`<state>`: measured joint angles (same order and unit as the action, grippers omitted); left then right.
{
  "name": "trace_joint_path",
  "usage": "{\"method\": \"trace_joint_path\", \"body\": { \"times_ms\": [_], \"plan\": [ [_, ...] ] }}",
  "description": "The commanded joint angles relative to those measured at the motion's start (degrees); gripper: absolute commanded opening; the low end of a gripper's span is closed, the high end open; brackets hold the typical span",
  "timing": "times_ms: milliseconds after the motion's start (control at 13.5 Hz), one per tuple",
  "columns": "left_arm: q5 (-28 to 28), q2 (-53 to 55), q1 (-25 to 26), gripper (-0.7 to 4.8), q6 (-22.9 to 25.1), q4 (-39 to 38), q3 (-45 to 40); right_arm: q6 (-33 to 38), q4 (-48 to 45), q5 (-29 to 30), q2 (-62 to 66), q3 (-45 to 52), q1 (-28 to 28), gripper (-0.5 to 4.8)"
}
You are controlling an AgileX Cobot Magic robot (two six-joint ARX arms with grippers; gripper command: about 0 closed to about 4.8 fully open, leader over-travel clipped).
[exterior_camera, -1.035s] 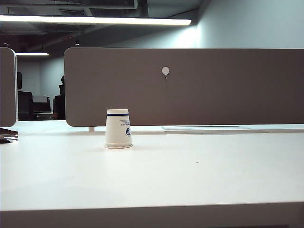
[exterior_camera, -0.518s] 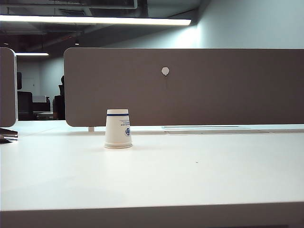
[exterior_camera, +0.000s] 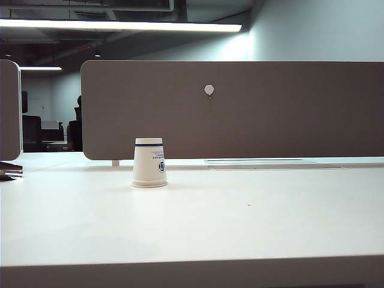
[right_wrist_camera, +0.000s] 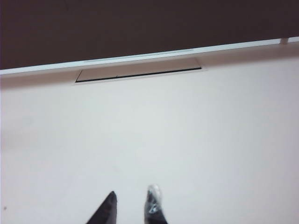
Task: Carefully pick up the cup on the right and stack it on top of the cup on the left.
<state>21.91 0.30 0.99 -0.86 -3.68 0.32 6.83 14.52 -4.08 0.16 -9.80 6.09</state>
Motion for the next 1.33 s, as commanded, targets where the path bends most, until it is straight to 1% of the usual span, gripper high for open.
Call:
{"method": "trace_joint_path", "body": {
  "times_ms": [74,591,739,813,1035,1109,1331],
  "plan": [
    [0.3,0.0,0.0,-0.06,0.2,0.8,0.1,0.0,-0.7,1.9,-0.1,1.1,0.1,0.84],
    [0.4,0.0,0.0,-0.06,0.2,0.8,0.1,-1.6,-0.7,2.9,-0.1,2.6,0.0,0.74],
    [0.4,0.0,0.0,-0.06,0.2,0.8,0.1,-2.1,-0.6,3.4,-0.1,3.3,0.1,0.54],
    [0.4,0.0,0.0,-0.06,0.2,0.8,0.1,-2.6,-0.7,4.7,-0.1,4.0,0.1,0.39],
    [0.4,0.0,0.0,-0.06,0.2,0.8,0.1,-2.8,-1.1,5.6,-0.1,5.3,0.1,0.31],
    [0.4,0.0,0.0,-0.06,0.2,0.8,0.1,-3.5,-1.1,5.7,-0.1,5.7,0.2,0.06],
    [0.4,0.0,0.0,-0.06,0.2,0.8,0.1,-5.5,-1.1,5.7,-0.1,5.8,0.2,-0.01]
  ]
}}
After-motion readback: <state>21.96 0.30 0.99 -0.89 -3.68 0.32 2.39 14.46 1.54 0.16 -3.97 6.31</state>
